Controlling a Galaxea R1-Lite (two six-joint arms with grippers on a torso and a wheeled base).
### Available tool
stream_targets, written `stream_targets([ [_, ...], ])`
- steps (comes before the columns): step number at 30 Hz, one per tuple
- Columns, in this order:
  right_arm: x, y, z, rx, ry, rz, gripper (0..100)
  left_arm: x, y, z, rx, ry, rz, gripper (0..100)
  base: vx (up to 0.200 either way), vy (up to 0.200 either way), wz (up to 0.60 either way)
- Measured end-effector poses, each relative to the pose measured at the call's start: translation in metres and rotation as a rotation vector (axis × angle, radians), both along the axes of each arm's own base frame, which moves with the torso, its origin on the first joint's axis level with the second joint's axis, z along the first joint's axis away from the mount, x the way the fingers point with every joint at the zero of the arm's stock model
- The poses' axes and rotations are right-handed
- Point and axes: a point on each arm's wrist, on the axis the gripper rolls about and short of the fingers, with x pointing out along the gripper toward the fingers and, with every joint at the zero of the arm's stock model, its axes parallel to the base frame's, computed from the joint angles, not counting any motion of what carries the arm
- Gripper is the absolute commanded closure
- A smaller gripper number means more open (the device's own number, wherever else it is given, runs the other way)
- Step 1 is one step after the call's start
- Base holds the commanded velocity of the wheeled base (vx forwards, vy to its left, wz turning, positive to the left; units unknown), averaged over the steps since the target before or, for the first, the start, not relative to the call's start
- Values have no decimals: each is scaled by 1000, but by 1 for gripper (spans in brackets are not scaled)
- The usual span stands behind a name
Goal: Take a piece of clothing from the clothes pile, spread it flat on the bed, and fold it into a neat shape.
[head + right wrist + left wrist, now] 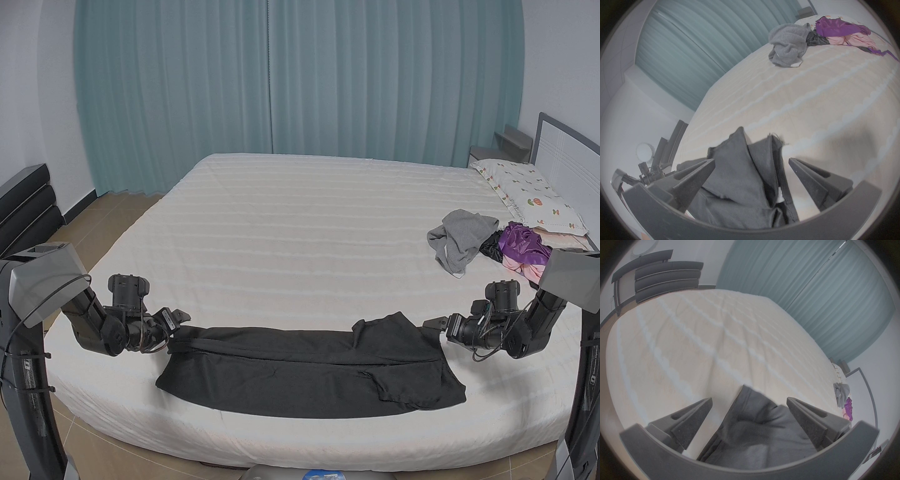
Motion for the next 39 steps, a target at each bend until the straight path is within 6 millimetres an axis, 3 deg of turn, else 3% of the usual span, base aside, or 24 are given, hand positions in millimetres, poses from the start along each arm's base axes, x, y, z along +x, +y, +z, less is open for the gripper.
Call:
stream_targets([
  [8,18,-1,3,40,17,-36,0,32,1,10,-3,-65,5,0,0,0,0],
  [18,25,0,0,50,56,-52,0,61,0,-16,3,0,-2,0,0,0,0],
  [19,25,0,0,50,59,-54,0,62,-1,-19,2,4,-5,100,0,0,0],
  [30,31,-1,-2,37,128,-71,0,62,1,-28,-5,17,6,100,0,0,0],
  [39,45,0,-2,-19,131,-126,0,62,14,-13,-85,-12,119,100,0,0,0],
])
